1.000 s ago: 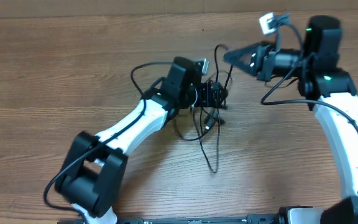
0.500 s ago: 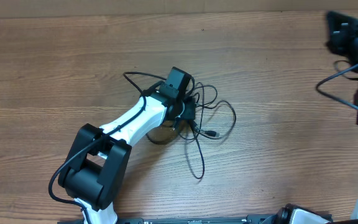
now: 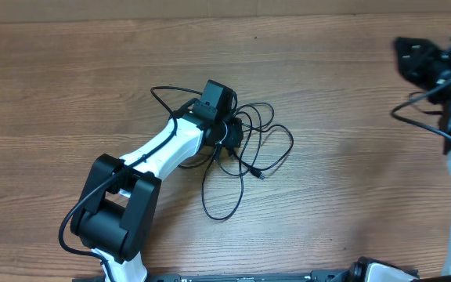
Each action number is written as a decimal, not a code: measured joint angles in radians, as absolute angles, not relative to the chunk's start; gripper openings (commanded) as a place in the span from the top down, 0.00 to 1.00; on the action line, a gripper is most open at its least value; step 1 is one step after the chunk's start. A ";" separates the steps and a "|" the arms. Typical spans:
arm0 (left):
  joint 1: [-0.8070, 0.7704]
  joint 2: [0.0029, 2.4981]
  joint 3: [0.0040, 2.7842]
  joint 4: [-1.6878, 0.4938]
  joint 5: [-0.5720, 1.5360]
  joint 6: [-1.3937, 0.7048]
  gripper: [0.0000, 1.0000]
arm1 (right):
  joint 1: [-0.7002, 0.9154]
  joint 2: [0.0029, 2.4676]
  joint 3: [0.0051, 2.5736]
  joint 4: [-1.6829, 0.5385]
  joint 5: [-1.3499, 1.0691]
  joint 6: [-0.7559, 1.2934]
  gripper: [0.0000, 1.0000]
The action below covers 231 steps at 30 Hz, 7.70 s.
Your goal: Untangle cables
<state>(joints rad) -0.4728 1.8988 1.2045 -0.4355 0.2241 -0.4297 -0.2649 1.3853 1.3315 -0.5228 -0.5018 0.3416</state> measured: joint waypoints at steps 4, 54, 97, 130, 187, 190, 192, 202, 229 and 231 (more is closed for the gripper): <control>-0.425 1.898 1.227 -0.487 0.243 -0.408 0.96 | -0.088 1.468 1.335 -0.704 -0.558 0.281 0.37; -0.305 1.892 1.254 -0.577 0.231 0.174 0.15 | 0.396 1.864 1.335 -0.663 -0.627 -0.647 0.18; -0.488 1.994 1.284 -0.536 0.116 -0.207 0.32 | -0.002 1.676 1.419 -0.404 0.555 0.020 0.96; -0.015 1.761 1.325 -0.661 0.089 -0.358 0.00 | -0.603 1.668 1.446 -0.361 0.414 0.052 0.96; -0.151 1.761 1.325 -0.649 0.210 -1.154 0.00 | 0.397 1.916 1.279 -0.862 -0.047 1.224 0.28; -0.151 1.761 1.325 -0.651 0.210 -1.154 0.00 | 0.414 1.942 1.279 -0.842 -0.044 1.263 0.36; -0.151 1.761 1.325 -0.652 0.210 -1.154 0.00 | 0.425 1.967 1.279 -0.854 -0.045 1.301 0.45; -0.151 1.761 1.325 -0.664 0.210 -1.154 0.00 | 0.433 1.997 1.308 -0.924 -0.022 1.371 0.96; -0.156 1.761 1.325 -0.688 0.040 -1.026 0.00 | -0.463 2.017 1.465 -1.410 0.584 1.198 0.96; -0.156 1.761 1.325 -0.688 0.041 -0.991 0.00 | -0.485 2.017 1.465 -1.371 0.585 1.183 0.96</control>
<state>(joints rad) -0.1558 1.7607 1.3247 -0.6884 0.0410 -0.9909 -0.4850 2.0167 1.4654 -1.3708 0.5854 1.1828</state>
